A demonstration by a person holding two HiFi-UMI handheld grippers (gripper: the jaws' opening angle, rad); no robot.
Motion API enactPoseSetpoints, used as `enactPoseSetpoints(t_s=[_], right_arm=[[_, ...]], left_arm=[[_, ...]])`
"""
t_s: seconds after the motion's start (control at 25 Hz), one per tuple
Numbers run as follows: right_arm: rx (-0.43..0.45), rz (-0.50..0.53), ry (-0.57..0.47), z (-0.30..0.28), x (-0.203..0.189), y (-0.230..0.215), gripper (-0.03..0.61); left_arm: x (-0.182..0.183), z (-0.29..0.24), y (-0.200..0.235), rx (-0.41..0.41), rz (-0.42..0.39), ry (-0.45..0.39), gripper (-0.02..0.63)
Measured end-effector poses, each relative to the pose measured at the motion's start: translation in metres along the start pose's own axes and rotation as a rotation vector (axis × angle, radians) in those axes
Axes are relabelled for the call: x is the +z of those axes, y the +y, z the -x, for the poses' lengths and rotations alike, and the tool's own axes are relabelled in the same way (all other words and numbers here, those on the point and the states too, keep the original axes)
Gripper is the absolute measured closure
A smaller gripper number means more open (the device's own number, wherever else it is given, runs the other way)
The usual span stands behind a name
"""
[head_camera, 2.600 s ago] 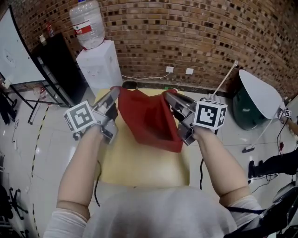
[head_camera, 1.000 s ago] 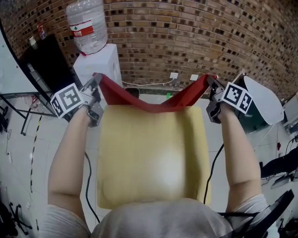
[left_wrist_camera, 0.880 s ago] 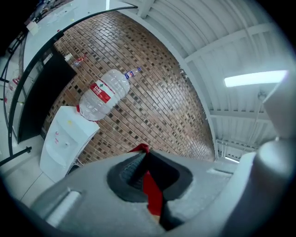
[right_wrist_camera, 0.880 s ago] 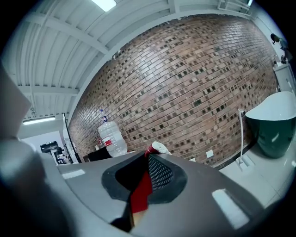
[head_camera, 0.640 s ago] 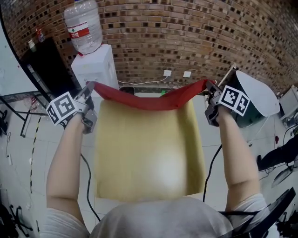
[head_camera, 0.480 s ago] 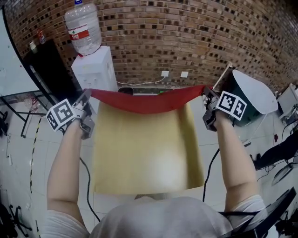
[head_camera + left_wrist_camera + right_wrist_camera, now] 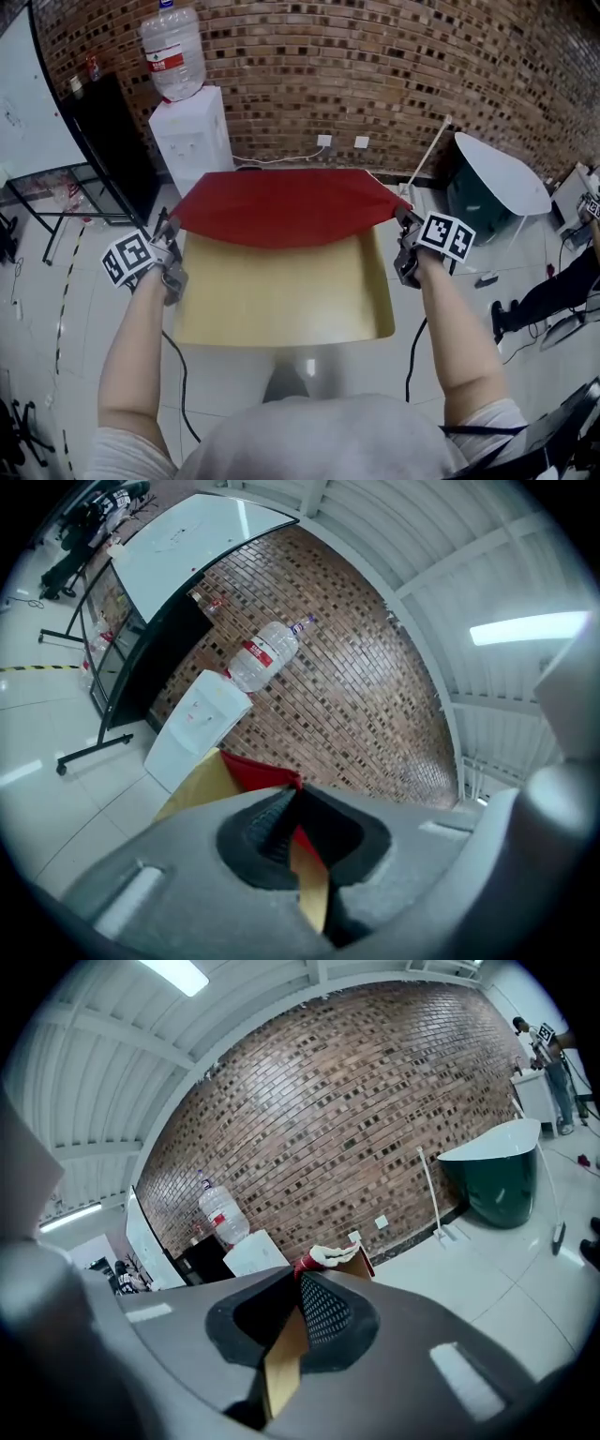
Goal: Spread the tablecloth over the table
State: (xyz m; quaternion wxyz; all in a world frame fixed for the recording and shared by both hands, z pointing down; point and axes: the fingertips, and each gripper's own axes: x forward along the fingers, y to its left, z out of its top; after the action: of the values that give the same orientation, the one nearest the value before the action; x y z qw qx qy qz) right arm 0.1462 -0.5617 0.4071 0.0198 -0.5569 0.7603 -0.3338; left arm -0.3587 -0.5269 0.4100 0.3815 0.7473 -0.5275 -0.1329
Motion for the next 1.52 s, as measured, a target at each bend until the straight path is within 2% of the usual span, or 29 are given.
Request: enactPoseSetpoints(t_s=[0.16,0.44,0.76,1.24,1.52], right_arm=[[-0.020,0.048,0.058,0.031,-0.041,-0.006,0.572],[-0.029,0.034,0.093,0.074,-0.089,-0.009,0.572],[-0.041,0.001,0.128,0.112,-0.137,-0.023,0.572],[-0.045,-0.030,0.215,0.143,-0.210,-0.031,0.572],[-0.063,-0.043,0.254,0.149,-0.235,-0.039,0.572]], left_arm=[[-0.032,0.034,0.002,0.017,-0.010,0.016,0.606],[-0.078,0.077,0.001,0.039,-0.032,0.048,0.606],[-0.114,0.119,0.022,0.117,-0.024,0.062,0.605],[-0.150,0.161,0.079,0.223,0.022,0.073,0.606],[-0.183,0.171,0.102,0.271,0.077,0.099,0.606]])
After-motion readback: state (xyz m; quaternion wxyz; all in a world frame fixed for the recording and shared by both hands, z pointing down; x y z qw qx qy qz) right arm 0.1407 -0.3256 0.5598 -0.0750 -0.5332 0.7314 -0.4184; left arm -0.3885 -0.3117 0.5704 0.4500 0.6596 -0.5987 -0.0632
